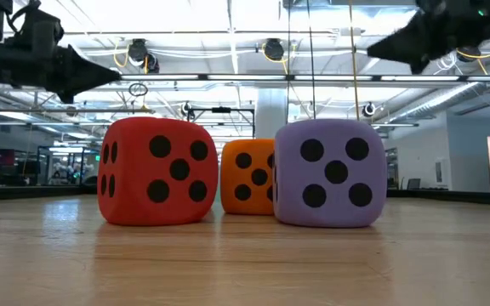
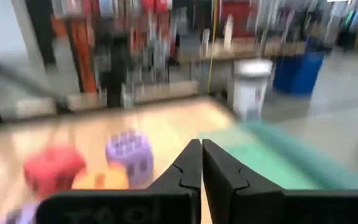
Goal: Pick & Place Dice
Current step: Put the right big violet dice into the green bin
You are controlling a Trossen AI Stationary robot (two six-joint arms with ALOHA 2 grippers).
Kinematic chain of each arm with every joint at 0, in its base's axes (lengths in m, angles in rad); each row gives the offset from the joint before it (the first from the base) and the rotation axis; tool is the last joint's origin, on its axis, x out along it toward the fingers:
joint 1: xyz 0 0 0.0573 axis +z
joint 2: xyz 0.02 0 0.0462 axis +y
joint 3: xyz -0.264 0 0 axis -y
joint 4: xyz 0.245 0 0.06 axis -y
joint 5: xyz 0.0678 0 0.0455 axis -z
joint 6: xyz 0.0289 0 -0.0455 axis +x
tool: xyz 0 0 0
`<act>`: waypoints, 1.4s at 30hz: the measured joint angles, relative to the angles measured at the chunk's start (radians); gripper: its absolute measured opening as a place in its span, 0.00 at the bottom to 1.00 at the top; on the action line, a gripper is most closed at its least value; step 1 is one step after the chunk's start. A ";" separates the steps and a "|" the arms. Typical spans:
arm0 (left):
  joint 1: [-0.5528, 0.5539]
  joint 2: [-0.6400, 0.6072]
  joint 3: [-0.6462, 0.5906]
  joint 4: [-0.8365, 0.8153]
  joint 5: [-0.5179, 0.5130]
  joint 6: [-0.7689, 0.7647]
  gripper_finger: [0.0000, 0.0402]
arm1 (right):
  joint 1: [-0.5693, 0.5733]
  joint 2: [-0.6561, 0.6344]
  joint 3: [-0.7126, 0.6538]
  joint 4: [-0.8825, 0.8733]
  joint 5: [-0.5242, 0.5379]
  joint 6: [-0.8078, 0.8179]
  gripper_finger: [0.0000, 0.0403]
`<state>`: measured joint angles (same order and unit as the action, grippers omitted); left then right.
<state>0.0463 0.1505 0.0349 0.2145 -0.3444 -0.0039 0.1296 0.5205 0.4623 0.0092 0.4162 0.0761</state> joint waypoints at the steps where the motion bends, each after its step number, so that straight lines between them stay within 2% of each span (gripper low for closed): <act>1: 0.000 0.000 0.000 0.008 -0.006 0.003 0.02 | 0.010 0.055 0.053 -0.038 -0.001 0.010 0.02; 5: 0.000 0.000 0.000 0.046 -0.057 0.032 0.02 | 0.045 0.250 0.242 -0.250 -0.001 0.109 0.10; 10: 0.000 0.000 0.000 0.049 -0.101 0.028 0.02 | 0.079 0.475 0.454 -0.490 -0.037 0.233 0.36; 14: 0.000 0.000 0.000 0.049 -0.114 0.028 0.02 | 0.111 0.623 0.541 -0.514 -0.108 0.254 0.61; 17: 0.000 0.000 0.000 0.049 -0.113 0.025 0.02 | 0.131 0.701 0.592 -0.509 -0.108 0.280 0.77; 20: 0.000 0.000 0.000 0.049 -0.113 0.000 0.02 | 0.151 0.756 0.620 -0.503 -0.119 0.318 0.90; 22: 0.000 0.000 0.000 0.049 -0.113 -0.017 0.02 | 0.160 0.792 0.627 -0.486 -0.164 0.331 0.96; 28: 0.000 0.000 0.000 0.041 -0.110 -0.039 0.02 | 0.201 0.874 0.631 -0.381 -0.291 0.335 0.98; 42: 0.000 0.000 0.000 0.013 -0.109 -0.058 0.02 | 0.246 1.002 0.633 -0.330 -0.285 0.348 0.99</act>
<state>0.0463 0.1505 0.0349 0.2272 -0.4534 -0.0620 0.3756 1.5222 1.0951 -0.3205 0.1308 0.4236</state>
